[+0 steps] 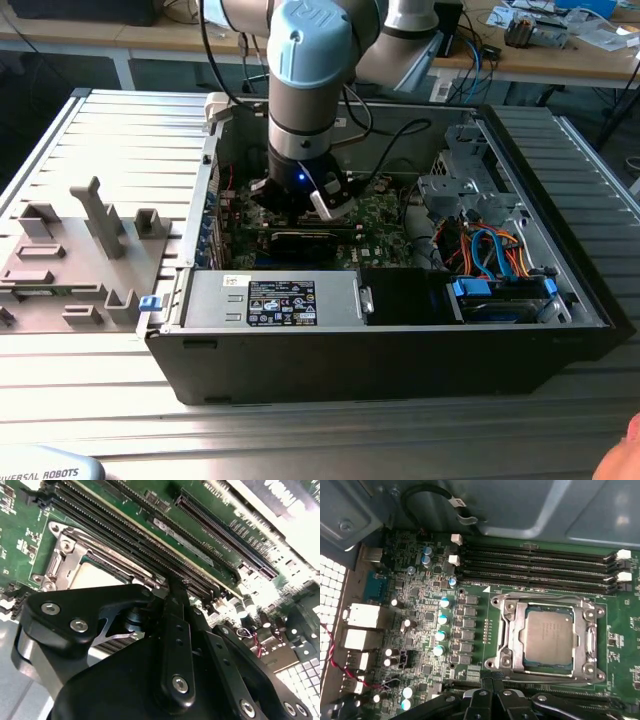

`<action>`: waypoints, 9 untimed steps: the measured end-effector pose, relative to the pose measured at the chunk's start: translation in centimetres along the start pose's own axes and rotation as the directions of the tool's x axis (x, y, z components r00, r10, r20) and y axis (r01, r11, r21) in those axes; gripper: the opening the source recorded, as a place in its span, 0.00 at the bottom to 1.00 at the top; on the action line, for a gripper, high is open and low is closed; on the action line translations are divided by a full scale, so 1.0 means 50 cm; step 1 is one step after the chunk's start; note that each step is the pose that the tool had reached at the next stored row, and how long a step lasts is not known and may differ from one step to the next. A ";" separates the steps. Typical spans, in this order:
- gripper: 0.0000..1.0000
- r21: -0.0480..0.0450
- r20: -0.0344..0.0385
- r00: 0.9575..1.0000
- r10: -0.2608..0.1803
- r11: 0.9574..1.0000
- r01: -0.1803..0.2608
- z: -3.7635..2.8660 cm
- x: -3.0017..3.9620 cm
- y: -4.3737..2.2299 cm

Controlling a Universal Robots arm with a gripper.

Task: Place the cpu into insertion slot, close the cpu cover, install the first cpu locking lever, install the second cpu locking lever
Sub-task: 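Install the second cpu locking lever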

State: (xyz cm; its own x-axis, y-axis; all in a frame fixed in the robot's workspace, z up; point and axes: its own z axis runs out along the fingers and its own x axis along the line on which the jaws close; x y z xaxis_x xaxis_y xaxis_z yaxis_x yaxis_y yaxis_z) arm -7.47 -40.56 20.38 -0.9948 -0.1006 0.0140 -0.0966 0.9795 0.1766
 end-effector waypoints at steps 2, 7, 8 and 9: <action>0.11 0.000 0.000 1.000 -0.002 1.000 0.002 0.004 0.001 0.007; 0.11 -0.002 -0.001 1.000 -0.005 1.000 0.005 0.011 0.000 0.024; 0.11 -0.004 -0.001 1.000 -0.006 1.000 0.006 0.013 -0.001 0.025; 0.11 -0.005 -0.001 1.000 -0.007 1.000 0.007 0.013 -0.001 0.025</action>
State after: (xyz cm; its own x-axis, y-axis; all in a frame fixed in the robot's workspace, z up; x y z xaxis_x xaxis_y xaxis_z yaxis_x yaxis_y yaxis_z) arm -7.58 -39.22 19.96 -0.9941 -0.1074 0.0135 -0.1032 0.9780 0.1813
